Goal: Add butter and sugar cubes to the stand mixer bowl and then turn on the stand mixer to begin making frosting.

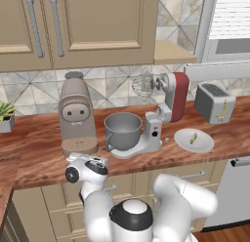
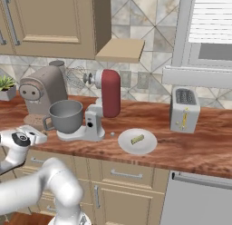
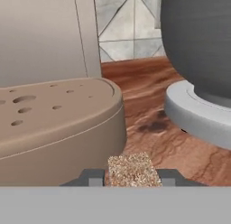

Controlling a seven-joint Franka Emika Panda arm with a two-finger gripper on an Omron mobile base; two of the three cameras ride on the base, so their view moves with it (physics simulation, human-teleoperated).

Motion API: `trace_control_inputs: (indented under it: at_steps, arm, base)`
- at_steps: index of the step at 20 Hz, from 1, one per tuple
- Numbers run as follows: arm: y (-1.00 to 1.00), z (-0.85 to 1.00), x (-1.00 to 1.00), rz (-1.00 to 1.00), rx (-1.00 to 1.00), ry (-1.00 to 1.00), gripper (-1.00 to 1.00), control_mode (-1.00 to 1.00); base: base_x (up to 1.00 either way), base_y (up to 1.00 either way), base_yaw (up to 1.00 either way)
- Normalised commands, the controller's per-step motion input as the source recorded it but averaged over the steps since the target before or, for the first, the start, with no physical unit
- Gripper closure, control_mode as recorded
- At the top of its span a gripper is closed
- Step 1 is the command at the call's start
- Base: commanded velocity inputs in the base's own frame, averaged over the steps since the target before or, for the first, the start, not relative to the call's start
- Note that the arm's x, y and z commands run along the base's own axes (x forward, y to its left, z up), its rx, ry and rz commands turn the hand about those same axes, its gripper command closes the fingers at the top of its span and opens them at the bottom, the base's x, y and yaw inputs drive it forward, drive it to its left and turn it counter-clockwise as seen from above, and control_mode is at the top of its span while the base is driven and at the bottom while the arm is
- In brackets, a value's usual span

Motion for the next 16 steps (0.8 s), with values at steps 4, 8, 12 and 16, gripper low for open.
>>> trace_control_inputs:
  at_steps: [4,8,12,16]
  arm:
    - [0.0,-0.14,0.0,0.01,-0.02,0.0,1.0,-1.0]
    - [-0.02,0.4,-0.44,0.02,0.02,-0.07,1.0,-1.0]
    - [-0.03,1.0,-0.73,0.01,0.14,-0.06,1.0,-1.0]
    - [-0.03,1.0,-0.62,0.0,0.16,0.0,1.0,-1.0]
  base:
    - [0.0,0.0,0.0]
    - [0.0,0.0,0.0]
    - [0.0,0.0,0.0]
    - [0.0,0.0,0.0]
